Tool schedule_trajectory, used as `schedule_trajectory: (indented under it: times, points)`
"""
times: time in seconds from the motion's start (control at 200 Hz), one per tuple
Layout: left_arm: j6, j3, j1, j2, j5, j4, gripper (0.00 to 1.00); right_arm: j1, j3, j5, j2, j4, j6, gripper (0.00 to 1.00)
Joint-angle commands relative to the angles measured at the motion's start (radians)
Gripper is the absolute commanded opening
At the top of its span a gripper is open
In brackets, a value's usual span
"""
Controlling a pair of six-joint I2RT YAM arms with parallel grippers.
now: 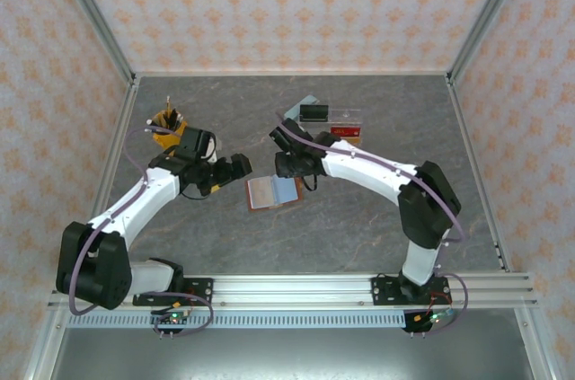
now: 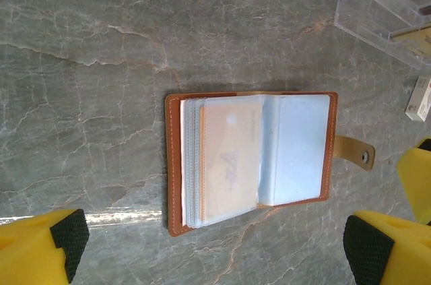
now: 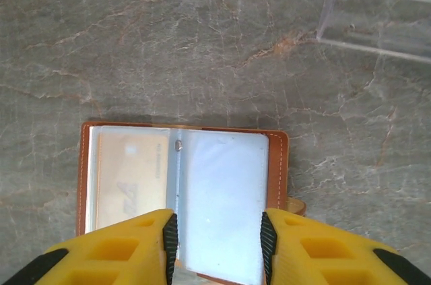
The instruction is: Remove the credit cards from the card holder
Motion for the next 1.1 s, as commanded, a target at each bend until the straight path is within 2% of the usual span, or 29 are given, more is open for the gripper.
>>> schedule_trajectory:
  times: [0.0,0.165,0.265,0.495,0.801,1.096]
  points:
    - [-0.030,-0.020,0.007,0.014,0.003,0.026,1.00,0.015,0.058,0.007,0.067,-0.009,0.096,0.43]
    - [-0.036,-0.017,0.007,0.025,-0.048,0.014,0.99,0.038,0.136,0.041,0.163,-0.076,0.095,0.46]
    - [-0.047,-0.020,0.006,0.037,-0.062,0.018,1.00,0.039,0.184,0.108,0.223,-0.141,0.087,0.47]
    - [-0.057,-0.020,-0.008,0.081,0.008,0.055,0.92,0.041,0.234,0.174,0.304,-0.209,0.072,0.53]
    - [-0.072,-0.012,-0.049,0.137,0.030,0.086,0.80,0.041,0.259,0.131,0.382,-0.228,0.059,0.57]
    - [-0.079,-0.007,-0.073,0.177,0.042,0.104,0.60,0.037,0.229,0.023,0.400,-0.186,0.062,0.48]
